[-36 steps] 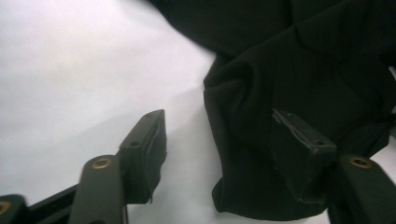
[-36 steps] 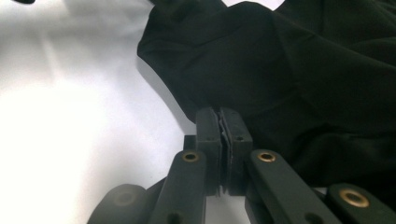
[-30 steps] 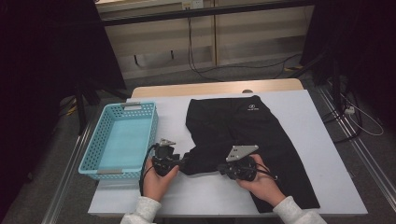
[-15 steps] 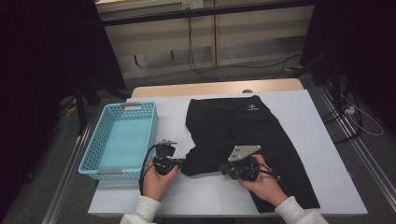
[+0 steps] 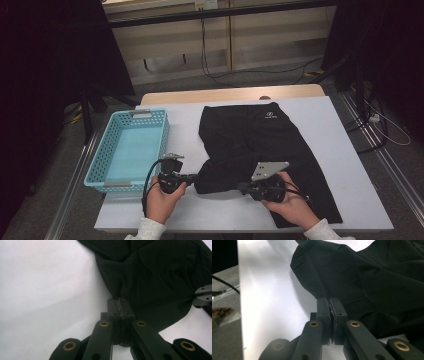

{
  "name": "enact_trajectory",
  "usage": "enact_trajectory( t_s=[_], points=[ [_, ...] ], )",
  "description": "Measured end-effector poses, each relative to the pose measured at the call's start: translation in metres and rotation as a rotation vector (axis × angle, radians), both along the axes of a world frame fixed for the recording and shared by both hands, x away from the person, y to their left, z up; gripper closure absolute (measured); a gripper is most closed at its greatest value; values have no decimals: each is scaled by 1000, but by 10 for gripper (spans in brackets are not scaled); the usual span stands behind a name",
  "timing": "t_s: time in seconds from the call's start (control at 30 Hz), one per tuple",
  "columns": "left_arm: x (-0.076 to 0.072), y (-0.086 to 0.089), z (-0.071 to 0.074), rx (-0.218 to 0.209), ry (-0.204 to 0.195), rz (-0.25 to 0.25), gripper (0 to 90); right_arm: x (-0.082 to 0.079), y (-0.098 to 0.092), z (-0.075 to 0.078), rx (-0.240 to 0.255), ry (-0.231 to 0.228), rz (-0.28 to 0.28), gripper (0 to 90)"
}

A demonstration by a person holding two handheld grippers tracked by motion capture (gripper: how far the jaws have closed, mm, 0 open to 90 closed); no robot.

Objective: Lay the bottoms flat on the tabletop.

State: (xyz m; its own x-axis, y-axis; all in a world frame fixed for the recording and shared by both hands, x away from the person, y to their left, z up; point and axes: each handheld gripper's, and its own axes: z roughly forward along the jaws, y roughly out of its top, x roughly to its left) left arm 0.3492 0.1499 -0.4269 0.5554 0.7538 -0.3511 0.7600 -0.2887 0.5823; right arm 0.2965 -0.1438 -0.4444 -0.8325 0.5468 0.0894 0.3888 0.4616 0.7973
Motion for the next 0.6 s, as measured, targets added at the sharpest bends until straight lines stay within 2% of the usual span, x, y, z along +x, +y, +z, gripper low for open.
enact_trajectory(
  t_s=[0.13,0.17,0.2,0.23,0.27,0.3,0.4,0.6],
  points=[
    [-1,-3,-5,3,17,-19,899,-6,-5,2,5,5,5,873],
    [-1,-5,-6,13,15,-24,894,-7,-6,2,6,9,6,873],
    [-2,-6,-8,31,-9,-17,867,-7,-7,0,4,15,7,873],
    [-1,-8,-8,54,-36,-9,794,-7,-6,-2,-6,18,11,873],
    [0,-8,-8,74,-62,10,654,-7,-6,-3,-15,22,13,873],
    [1,-8,-8,81,-84,23,566,-7,-5,-5,-21,27,18,873],
    [7,-9,-9,84,-104,30,462,-8,-2,-7,-32,30,36,872],
    [24,-18,-16,73,-119,34,455,-5,0,-8,-34,31,35,872]
  ],
)
